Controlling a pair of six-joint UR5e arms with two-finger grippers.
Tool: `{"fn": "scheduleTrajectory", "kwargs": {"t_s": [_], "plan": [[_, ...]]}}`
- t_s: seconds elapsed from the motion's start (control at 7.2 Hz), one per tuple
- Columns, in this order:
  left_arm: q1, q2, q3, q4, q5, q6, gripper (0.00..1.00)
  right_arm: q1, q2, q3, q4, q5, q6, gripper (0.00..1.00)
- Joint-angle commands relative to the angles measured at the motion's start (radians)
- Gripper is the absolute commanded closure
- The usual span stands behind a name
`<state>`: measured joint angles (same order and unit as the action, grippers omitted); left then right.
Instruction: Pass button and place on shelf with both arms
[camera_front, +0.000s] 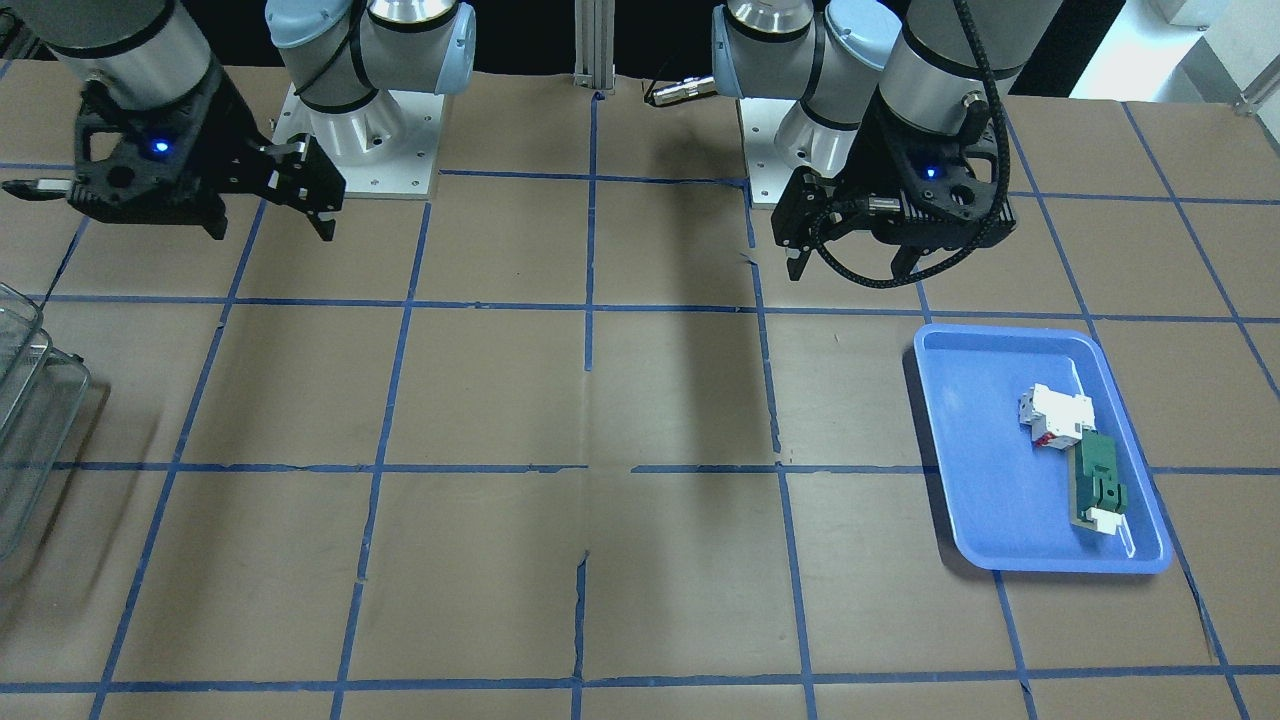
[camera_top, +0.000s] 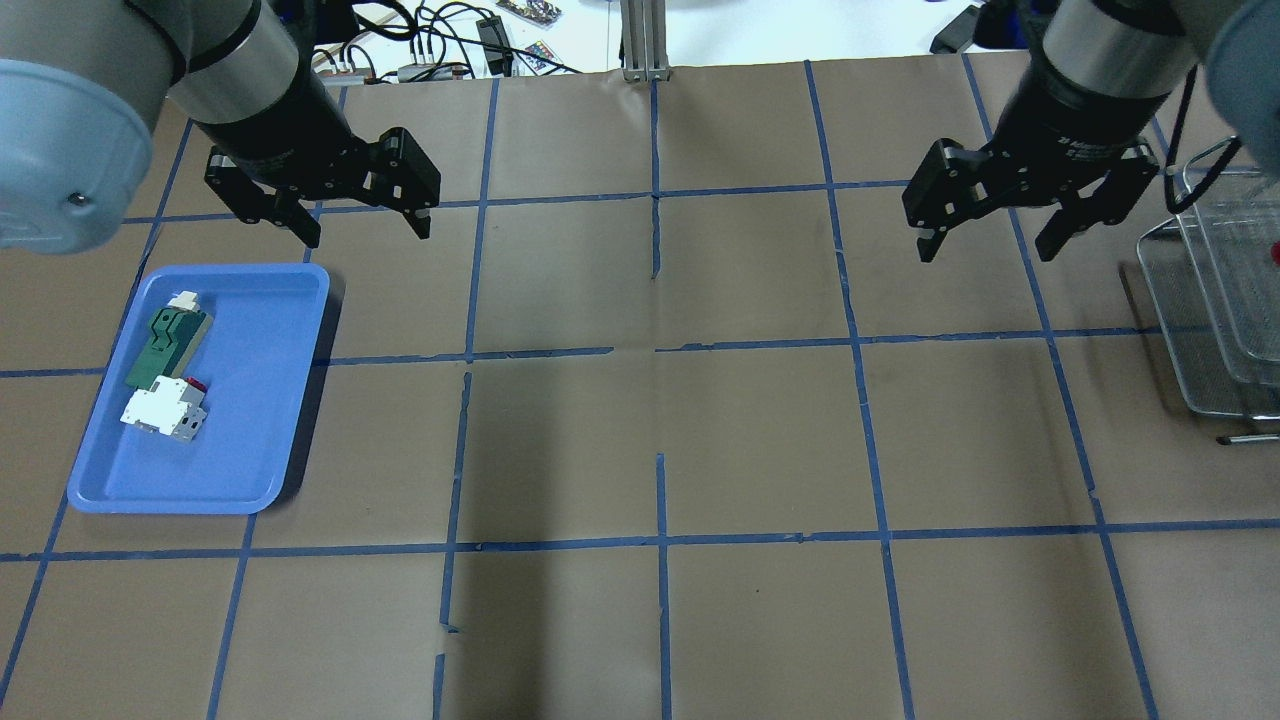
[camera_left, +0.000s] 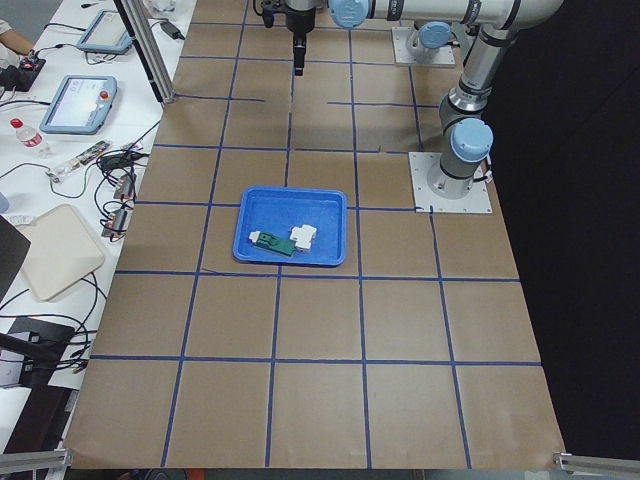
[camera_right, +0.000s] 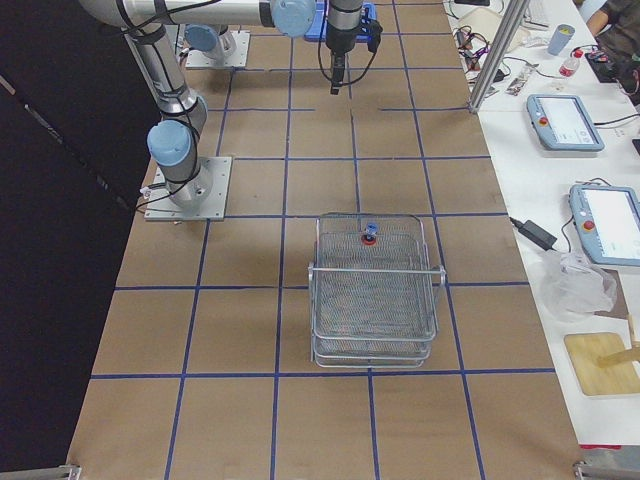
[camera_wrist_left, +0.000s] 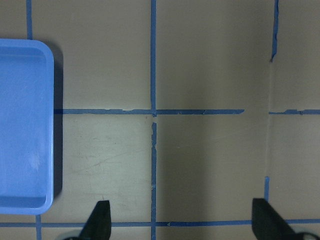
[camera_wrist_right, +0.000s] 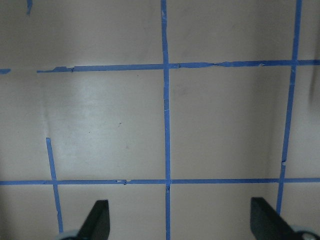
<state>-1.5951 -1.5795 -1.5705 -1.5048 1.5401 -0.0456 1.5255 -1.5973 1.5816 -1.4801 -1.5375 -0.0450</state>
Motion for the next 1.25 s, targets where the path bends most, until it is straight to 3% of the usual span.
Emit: {"fn": "scheduleTrajectory", "kwargs": {"t_s": [0.0,1.11], "plan": [[0.001,-0.002,0.000,0.012,0.001,0.001,0.00,0.024,-0.004,0.005,-0.019,-0.012,0.014,0.00],[0.001,0.003,0.000,0.012,0.000,0.001,0.00,0.022,-0.033,0.006,-0.037,-0.010,0.014,0.00]]}}
